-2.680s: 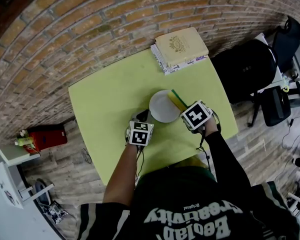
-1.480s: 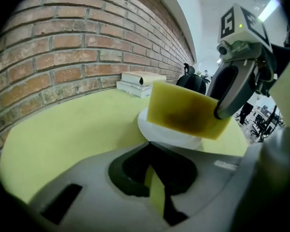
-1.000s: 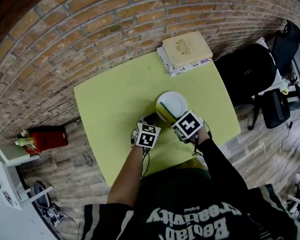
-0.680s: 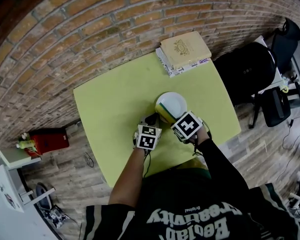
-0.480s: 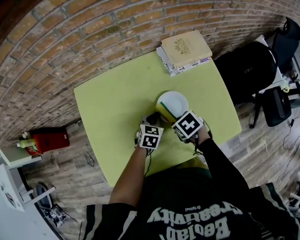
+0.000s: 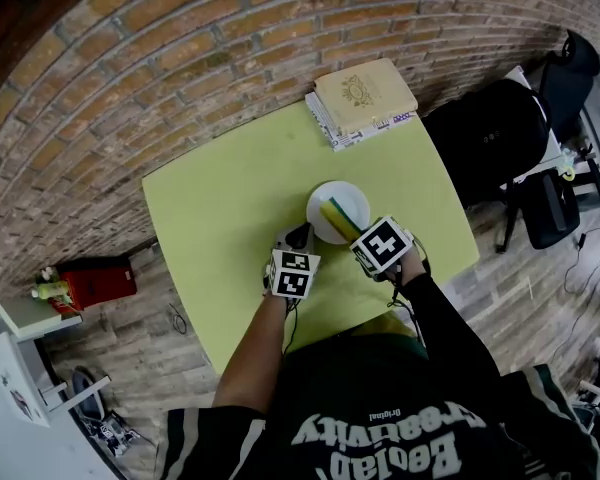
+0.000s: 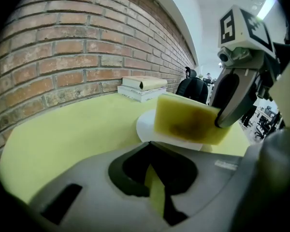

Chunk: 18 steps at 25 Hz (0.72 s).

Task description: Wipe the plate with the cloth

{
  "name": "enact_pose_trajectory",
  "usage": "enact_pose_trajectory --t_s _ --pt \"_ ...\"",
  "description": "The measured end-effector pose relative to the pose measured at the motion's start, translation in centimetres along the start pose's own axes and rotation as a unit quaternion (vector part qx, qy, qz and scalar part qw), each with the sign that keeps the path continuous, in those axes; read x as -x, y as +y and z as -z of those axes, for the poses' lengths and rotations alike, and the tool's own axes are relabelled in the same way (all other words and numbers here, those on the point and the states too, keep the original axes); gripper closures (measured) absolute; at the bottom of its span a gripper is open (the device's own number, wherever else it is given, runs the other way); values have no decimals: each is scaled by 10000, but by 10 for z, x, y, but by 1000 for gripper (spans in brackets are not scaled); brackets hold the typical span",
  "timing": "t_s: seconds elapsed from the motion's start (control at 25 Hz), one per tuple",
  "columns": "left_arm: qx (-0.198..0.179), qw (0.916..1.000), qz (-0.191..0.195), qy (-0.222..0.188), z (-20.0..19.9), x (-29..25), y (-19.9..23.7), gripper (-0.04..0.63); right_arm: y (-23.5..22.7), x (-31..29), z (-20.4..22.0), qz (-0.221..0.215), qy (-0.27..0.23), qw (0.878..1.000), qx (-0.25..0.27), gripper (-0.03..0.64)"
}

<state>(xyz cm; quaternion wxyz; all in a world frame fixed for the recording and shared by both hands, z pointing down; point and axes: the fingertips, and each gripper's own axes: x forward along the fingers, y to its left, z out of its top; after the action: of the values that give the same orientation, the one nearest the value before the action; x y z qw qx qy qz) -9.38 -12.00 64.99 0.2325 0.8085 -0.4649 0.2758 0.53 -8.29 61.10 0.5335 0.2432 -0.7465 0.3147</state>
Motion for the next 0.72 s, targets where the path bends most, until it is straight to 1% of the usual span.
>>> enact_pose_trajectory --t_s 0.72 --pt "-25 10000 -20 -6 0 0 -1 586 -47 13 25 401 -21 9981 -461 500"
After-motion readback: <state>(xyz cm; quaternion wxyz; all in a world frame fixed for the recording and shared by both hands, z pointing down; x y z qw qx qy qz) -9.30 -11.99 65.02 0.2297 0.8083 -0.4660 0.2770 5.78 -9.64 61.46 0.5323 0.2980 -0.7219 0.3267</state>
